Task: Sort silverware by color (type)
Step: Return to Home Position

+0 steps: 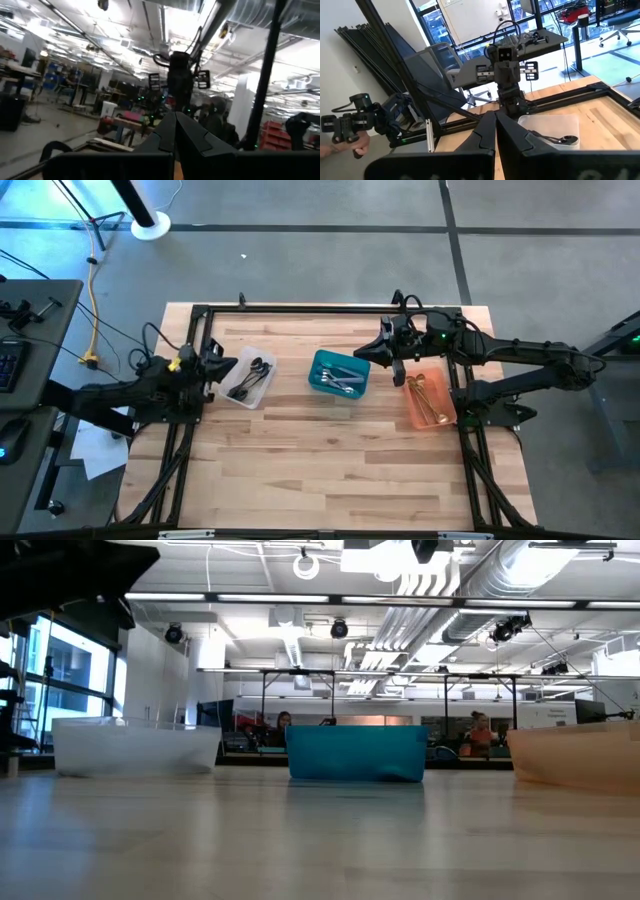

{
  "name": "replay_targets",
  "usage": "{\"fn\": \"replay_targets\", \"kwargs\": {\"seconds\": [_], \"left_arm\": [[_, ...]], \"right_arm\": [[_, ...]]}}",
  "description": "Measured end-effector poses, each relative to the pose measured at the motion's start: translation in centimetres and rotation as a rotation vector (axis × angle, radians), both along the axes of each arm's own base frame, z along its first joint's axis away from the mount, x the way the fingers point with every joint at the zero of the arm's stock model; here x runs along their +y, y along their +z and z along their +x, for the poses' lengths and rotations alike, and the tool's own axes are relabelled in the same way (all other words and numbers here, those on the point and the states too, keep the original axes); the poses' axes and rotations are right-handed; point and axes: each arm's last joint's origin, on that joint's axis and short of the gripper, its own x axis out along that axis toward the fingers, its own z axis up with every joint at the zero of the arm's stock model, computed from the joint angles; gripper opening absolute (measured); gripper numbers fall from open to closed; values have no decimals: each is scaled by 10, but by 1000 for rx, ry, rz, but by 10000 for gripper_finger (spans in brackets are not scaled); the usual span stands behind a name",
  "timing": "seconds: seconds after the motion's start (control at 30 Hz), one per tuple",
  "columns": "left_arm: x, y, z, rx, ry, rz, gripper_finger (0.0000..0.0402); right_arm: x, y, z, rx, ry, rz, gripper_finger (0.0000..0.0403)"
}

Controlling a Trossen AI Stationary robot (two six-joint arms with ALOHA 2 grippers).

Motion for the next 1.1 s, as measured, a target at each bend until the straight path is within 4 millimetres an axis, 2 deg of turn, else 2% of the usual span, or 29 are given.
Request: {"fn": "replay_targets", "kwargs": {"seconds": [0.3,0.57,0.87,1.1], "left_arm": [[-9,-11,5,116,-105,-28,0],[-13,-14,6,160,-97,20,0],[-13,-37,10,405,-123,36,0],[-14,-38,10,417,-137,58,0]], "right_arm": [[0,0,0,2,0,8,0],[-1,0,0,4,-9,6,0],[-1,-1,0,10,-10,13,0],[-1,-1,0,7,-9,-6,0]]}}
